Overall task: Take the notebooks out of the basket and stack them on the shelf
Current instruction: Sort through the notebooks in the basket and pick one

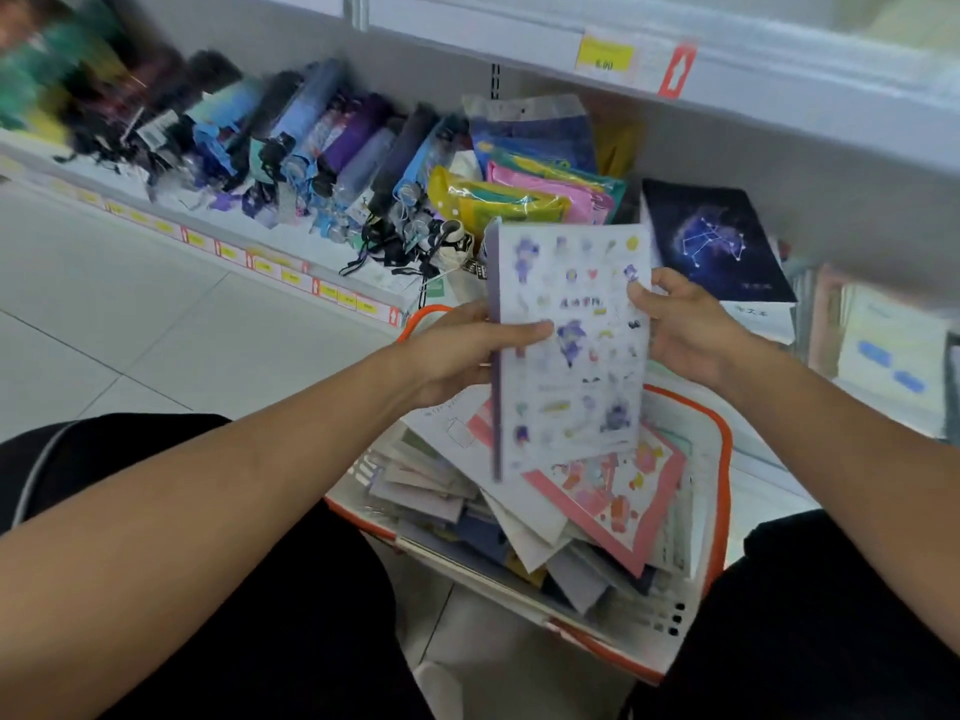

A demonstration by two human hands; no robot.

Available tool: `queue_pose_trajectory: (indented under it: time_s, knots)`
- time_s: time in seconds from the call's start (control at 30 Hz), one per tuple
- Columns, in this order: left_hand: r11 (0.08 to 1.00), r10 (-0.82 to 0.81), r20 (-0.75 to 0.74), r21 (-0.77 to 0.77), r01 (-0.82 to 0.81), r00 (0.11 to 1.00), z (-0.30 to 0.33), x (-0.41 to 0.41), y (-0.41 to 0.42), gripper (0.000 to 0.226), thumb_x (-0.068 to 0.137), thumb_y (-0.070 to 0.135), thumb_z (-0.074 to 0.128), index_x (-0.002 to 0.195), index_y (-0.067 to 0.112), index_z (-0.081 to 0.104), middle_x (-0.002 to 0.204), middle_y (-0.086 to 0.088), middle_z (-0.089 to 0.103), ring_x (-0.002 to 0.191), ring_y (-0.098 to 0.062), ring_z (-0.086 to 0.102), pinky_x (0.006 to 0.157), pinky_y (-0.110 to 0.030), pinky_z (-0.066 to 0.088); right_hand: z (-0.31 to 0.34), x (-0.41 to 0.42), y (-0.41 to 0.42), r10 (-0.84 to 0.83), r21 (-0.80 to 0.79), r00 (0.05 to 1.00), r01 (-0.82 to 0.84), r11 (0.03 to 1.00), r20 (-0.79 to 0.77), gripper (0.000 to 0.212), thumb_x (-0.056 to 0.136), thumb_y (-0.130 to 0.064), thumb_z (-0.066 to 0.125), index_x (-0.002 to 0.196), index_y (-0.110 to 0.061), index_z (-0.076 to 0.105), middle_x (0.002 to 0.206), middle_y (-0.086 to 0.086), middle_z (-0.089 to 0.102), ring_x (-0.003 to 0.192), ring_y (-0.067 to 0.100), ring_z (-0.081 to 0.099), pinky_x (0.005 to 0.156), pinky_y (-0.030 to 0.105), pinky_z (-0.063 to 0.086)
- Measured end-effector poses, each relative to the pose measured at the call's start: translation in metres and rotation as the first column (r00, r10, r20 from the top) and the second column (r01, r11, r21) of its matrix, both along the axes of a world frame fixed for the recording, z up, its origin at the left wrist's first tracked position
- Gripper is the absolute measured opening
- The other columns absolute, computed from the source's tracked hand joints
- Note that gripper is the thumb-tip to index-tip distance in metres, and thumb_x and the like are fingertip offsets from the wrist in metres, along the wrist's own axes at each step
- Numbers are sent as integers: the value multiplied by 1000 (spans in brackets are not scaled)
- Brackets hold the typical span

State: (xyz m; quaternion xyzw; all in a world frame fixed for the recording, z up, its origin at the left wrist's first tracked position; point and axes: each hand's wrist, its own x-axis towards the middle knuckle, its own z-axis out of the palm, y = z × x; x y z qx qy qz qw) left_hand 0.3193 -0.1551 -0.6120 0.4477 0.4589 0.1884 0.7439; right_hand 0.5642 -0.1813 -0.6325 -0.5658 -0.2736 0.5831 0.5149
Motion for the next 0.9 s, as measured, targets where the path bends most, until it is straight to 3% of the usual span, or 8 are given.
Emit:
queue_pose_trajectory:
  time_s: [0.1,0.17,0.23,0.37,0.43,0.7,0.83,0.9]
  knots:
    - [987,86,-154,147,-64,984,-2,0,1,27,88,9,69,115,9,66,109,-8,73,95,-25,71,86,-45,58,-4,-23,5,-87,-59,995,84,995,-49,7,100,-19,57,94,-15,57,84,2,74,72,18,70,54,31,57]
    - [960,217,-257,228,-160,942,-3,-5,12,27,89,6,68,115,5,64,113,-10,70,93,-27,70,83,-44,58,-23,-26,3,-10,-80,948,38,996,318,20,95,-29,65,101,-11,61,85,2,71,77,21,65,64,26,58]
    - [928,336,-343,281,-245,877,-2,-15,23,26,89,5,66,115,5,62,110,-10,67,92,-28,67,79,-41,57,-44,-18,-7,329,-267,619,-194,944,713,45,82,-36,78,114,-10,60,108,6,68,99,25,64,79,27,52]
    - [908,404,-419,290,-302,813,-4,-38,38,35,87,3,68,121,1,58,119,-16,65,101,-33,65,83,-44,56,-77,-5,-39,769,-704,282,-311,638,573,112,44,-68,88,135,-17,47,136,-3,53,118,21,55,93,29,48]
    - [906,416,-399,258,-335,818,-4,-44,40,34,88,1,66,121,0,58,119,-17,64,99,-32,65,79,-42,55,-92,2,-38,725,-668,299,-283,688,621,121,26,-75,86,128,-19,54,126,-3,60,110,19,59,92,33,52]
    - [883,467,-397,261,-390,790,1,-50,46,35,90,-1,63,124,1,57,120,-16,63,103,-34,64,83,-44,55,-56,19,-21,568,-464,342,-341,818,749,36,80,-30,81,106,-10,64,110,5,64,98,25,59,77,30,43]
    - [860,508,-397,285,-423,765,14,-63,57,35,89,1,63,123,1,56,119,-16,62,104,-35,64,87,-48,54,12,44,-20,451,-304,511,-348,887,732,18,88,-13,72,105,-10,66,98,-3,67,72,10,65,66,15,45]
    - [835,545,-410,339,-433,732,22,-71,65,33,88,4,64,120,4,57,118,-15,64,103,-35,64,87,-50,55,34,55,-20,354,-218,588,-290,932,728,15,87,-11,71,102,-11,68,99,12,74,77,26,70,74,32,53]
